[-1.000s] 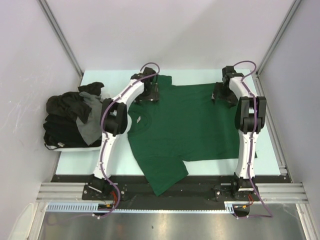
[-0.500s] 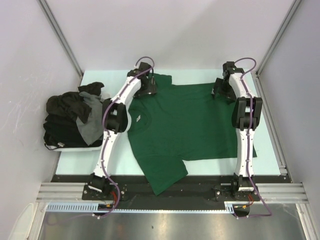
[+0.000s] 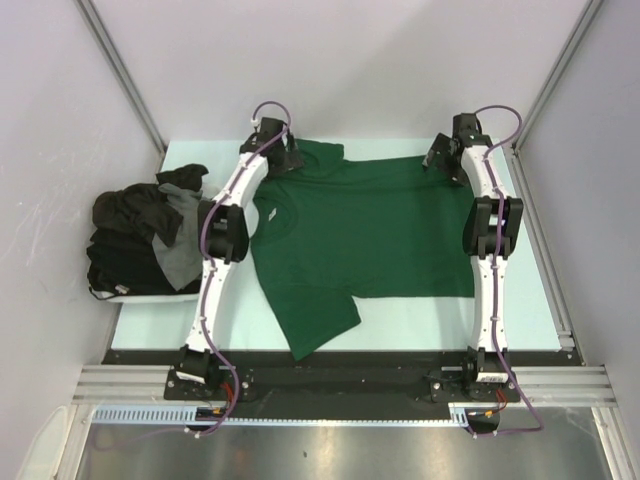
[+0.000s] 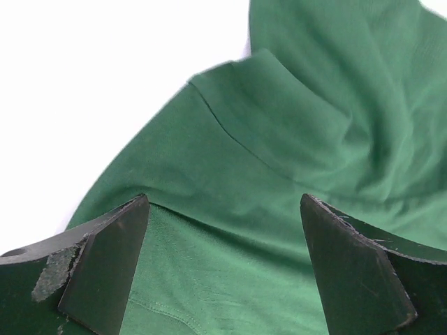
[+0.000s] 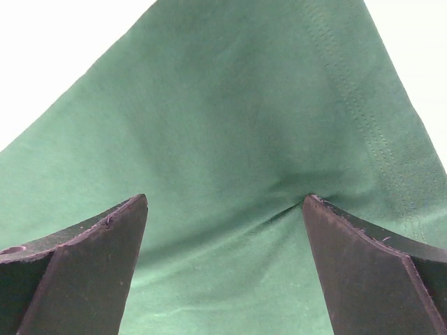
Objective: Fold and stack the t-shirts
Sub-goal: Grap the side of the flattened tshirt closest away from the robot with both arms
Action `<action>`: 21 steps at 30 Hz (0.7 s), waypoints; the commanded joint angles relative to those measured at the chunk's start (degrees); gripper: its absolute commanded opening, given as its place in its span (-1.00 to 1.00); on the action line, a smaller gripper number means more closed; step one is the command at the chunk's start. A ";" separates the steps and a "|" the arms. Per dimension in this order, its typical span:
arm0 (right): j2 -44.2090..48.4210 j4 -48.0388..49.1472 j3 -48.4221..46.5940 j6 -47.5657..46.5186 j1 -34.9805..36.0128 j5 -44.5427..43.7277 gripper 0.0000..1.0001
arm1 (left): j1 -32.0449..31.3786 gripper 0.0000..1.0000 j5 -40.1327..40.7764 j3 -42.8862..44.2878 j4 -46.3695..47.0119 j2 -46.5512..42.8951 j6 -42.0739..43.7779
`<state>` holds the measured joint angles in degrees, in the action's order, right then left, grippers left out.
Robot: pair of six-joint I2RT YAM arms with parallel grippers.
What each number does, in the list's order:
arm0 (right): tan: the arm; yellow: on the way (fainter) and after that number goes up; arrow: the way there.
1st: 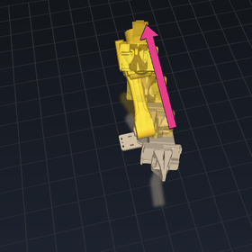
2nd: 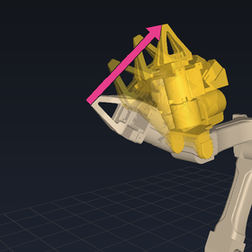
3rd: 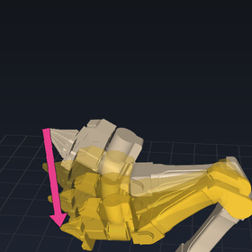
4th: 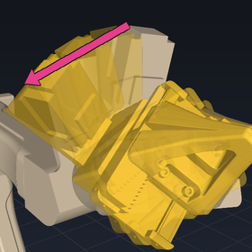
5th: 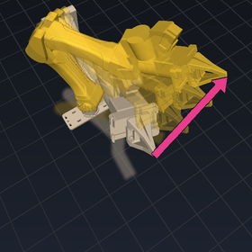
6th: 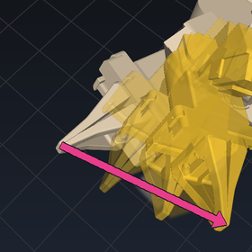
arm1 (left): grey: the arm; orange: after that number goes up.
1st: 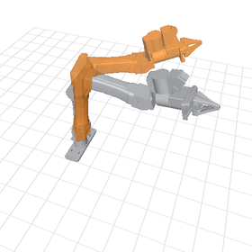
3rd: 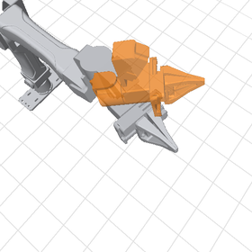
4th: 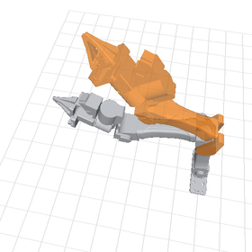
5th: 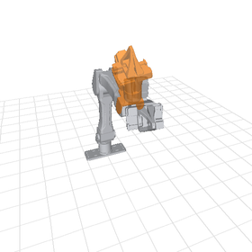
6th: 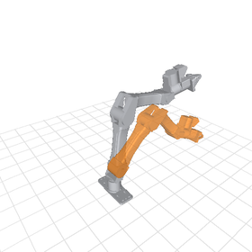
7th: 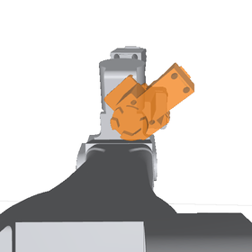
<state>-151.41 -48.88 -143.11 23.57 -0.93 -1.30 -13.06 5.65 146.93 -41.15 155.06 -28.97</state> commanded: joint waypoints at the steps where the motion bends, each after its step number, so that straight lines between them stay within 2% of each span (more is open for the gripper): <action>1: -5.29 12.66 -0.59 2.71 -0.30 5.26 0.99 | 3.04 0.93 0.07 1.16 8.62 1.56 -2.57; 6: -7.67 13.82 -3.05 3.85 -0.92 5.87 1.00 | 3.04 0.92 -0.21 1.07 13.36 2.00 -5.83; 13: -6.88 14.96 -2.09 4.11 -1.01 6.83 0.99 | 3.39 0.92 -0.11 0.90 17.76 0.86 -6.01; 17: -2.41 14.43 -0.42 3.32 -0.92 7.89 0.99 | 3.22 0.92 -1.51 -1.38 20.49 -5.72 -4.52; 21: 9.52 16.53 3.26 1.57 -0.83 8.59 0.99 | 2.69 0.96 -1.78 -5.24 20.23 -15.73 -0.66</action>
<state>-152.90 -34.41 -142.63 26.35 -2.11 5.10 -9.69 5.04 143.61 -24.49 153.71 -33.30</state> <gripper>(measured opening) 0.994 0.974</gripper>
